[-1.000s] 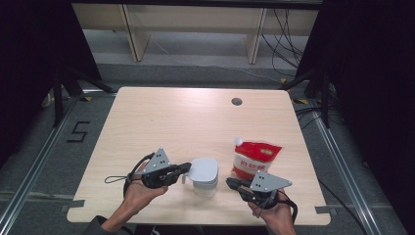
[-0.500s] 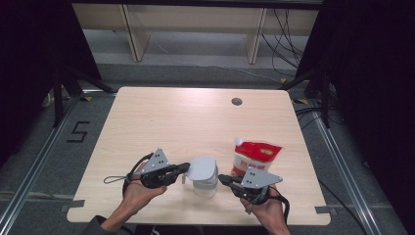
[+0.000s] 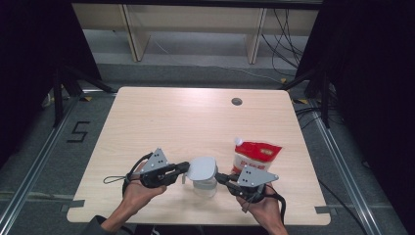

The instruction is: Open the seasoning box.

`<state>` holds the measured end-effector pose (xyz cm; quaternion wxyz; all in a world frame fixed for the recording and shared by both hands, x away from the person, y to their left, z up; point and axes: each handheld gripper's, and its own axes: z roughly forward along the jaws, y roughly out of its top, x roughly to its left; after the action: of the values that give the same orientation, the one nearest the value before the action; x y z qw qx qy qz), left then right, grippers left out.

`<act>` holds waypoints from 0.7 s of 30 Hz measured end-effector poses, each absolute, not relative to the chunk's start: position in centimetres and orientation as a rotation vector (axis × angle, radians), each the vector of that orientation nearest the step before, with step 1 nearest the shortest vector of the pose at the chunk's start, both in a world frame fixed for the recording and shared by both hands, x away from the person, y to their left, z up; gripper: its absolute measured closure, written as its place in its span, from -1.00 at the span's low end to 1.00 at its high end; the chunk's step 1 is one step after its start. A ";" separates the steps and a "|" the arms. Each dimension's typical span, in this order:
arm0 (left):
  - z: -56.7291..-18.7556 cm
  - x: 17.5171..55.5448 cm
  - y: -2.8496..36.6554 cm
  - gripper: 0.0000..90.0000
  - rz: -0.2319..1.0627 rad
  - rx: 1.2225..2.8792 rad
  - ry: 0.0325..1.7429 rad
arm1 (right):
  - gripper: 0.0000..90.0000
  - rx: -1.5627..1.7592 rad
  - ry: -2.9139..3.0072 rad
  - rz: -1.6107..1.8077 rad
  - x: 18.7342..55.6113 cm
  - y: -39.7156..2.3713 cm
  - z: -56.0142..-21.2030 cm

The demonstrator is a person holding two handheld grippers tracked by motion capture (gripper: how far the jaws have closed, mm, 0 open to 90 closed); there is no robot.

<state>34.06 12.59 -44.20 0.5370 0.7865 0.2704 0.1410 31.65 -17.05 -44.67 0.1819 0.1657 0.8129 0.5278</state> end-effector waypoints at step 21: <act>-46.0 32.9 15.3 -0.12 0.309 1.892 0.707 | 0.99 0.446 2.284 1.497 32.0 -16.3 -44.0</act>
<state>32.91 15.35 -45.96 0.5219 0.7898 0.2953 0.1289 32.02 -16.28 -43.97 0.1864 0.1585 0.8110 0.5315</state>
